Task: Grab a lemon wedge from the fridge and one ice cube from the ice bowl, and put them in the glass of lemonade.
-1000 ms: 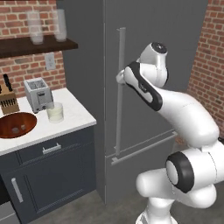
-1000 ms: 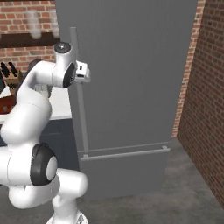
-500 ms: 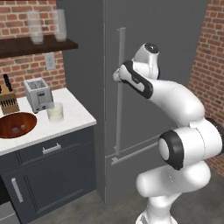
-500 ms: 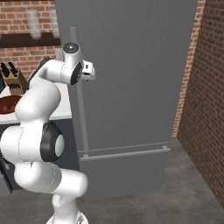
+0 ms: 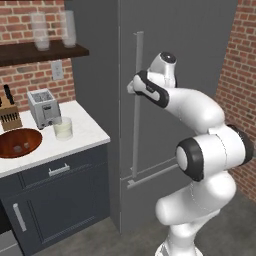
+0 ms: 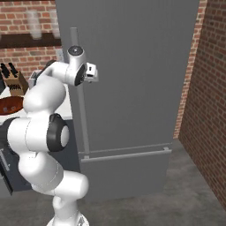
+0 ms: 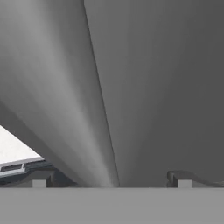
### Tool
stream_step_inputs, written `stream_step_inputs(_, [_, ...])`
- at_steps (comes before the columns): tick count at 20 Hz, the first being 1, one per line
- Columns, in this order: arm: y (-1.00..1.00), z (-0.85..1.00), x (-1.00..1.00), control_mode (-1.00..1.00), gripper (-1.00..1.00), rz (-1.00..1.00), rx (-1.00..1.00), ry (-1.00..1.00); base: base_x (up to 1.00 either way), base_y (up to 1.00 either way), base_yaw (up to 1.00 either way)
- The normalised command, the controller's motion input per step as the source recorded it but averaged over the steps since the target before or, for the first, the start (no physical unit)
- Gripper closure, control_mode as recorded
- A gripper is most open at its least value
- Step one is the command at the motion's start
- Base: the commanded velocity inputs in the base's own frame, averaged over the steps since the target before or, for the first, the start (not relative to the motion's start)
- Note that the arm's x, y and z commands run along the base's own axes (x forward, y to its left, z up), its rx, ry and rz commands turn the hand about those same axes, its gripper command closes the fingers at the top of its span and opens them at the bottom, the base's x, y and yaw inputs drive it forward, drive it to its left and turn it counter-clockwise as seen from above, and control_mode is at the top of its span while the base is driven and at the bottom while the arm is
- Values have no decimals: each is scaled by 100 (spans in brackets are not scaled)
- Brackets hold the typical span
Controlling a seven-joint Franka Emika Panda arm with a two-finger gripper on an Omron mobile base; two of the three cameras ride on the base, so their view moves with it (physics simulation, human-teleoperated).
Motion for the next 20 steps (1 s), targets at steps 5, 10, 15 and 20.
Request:
stream_step_inputs(5, [0, -14, 27, -100, -100, 0, 0, 0, 0, 0, 0])
stream_step_inputs(10, [5, -13, 18, -100, -100, 0, 0, 0, 0, 0, 0])
stream_step_inputs(15, [8, -15, 11, -100, -100, 0, 0, 0, 0, 0, 0])
stream_step_inputs(20, [11, -23, 11, -100, -100, 0, 0, 0, 0, 0, 0])
